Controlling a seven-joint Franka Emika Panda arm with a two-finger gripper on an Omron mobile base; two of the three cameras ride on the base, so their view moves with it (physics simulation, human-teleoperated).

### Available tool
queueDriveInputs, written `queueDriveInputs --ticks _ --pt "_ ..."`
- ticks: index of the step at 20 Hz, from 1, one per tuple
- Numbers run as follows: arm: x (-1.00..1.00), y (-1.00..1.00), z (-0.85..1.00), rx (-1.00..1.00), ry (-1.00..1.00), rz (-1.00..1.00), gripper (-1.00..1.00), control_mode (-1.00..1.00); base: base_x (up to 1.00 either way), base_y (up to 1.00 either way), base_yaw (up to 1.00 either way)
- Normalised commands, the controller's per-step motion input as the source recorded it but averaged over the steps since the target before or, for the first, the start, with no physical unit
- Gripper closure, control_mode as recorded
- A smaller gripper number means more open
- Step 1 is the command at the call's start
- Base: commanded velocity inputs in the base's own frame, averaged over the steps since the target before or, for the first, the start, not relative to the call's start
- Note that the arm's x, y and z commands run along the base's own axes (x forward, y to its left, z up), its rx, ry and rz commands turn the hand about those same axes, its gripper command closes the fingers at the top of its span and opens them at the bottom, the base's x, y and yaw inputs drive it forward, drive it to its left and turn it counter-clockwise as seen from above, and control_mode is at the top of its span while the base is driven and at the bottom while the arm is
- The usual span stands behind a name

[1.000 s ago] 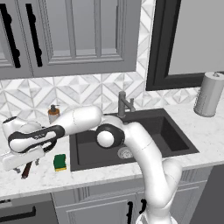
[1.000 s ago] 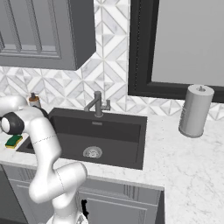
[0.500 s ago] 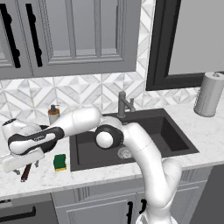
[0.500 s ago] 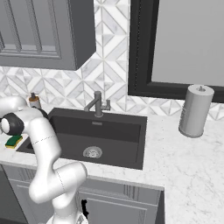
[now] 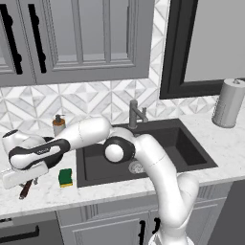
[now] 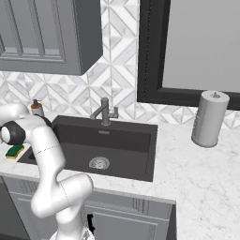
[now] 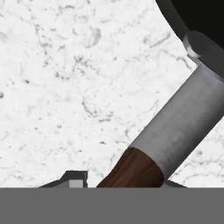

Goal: Pick the pan and sponge and place them into the sink. Then turn on the water.

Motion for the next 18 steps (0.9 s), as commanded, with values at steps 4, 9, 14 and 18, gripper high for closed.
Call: queueDriveInputs --ticks 4,9,14,18 --pt "0.00 0.00 -0.08 0.00 0.00 0.00 1.00 -1.00 0.00 0.00 0.00" --pt "0.00 0.00 0.00 0.00 0.00 0.00 1.00 -1.00 0.00 0.00 0.00" --pt "-0.04 -0.08 0.20 0.00 -0.03 -0.05 1.00 -1.00 0.00 0.00 0.00" --pt "-0.06 -0.16 0.56 0.00 -0.02 -0.25 1.00 -1.00 0.00 0.00 0.00"
